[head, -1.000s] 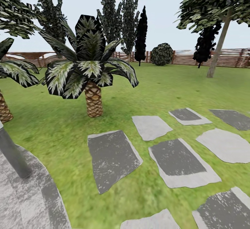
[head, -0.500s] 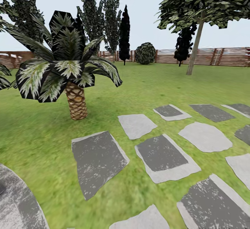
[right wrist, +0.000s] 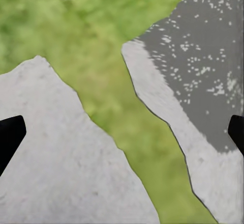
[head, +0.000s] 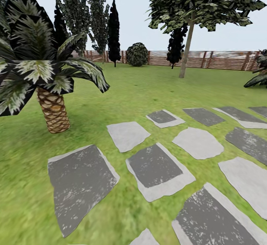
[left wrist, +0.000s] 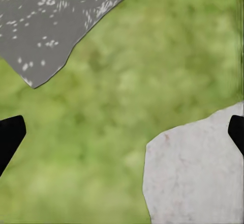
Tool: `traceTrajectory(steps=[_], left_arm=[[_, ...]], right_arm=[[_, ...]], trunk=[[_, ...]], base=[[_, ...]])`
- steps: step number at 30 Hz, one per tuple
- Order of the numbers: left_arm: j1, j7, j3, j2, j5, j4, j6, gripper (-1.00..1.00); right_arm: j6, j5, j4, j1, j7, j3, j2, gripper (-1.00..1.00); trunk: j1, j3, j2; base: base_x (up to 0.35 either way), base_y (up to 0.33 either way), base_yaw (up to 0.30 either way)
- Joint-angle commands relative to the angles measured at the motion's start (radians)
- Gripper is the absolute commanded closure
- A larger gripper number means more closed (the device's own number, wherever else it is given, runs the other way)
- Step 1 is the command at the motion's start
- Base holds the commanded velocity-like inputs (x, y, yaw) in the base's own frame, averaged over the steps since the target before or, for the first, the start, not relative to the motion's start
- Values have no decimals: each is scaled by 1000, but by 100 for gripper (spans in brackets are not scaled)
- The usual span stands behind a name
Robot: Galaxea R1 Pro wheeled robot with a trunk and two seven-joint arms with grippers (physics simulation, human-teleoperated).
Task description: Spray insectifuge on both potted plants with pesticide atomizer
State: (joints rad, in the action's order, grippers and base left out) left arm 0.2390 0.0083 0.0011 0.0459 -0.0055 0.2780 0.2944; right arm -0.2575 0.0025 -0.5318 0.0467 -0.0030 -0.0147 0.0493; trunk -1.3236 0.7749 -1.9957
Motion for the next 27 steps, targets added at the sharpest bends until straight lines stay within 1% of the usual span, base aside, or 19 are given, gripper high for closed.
traceTrajectory(steps=[1,27], left_arm=[[0,1,0,0,-1,0,3,-100],[0,1,0,0,1,0,3,-100]], right_arm=[[-3,0,1,1,0,-1,0,-100],[-3,1,1,1,-1,-1,0,-100]], trunk=[[0,1,0],[0,12,0]], base=[[315,-19,-283],[319,-1,-283]])
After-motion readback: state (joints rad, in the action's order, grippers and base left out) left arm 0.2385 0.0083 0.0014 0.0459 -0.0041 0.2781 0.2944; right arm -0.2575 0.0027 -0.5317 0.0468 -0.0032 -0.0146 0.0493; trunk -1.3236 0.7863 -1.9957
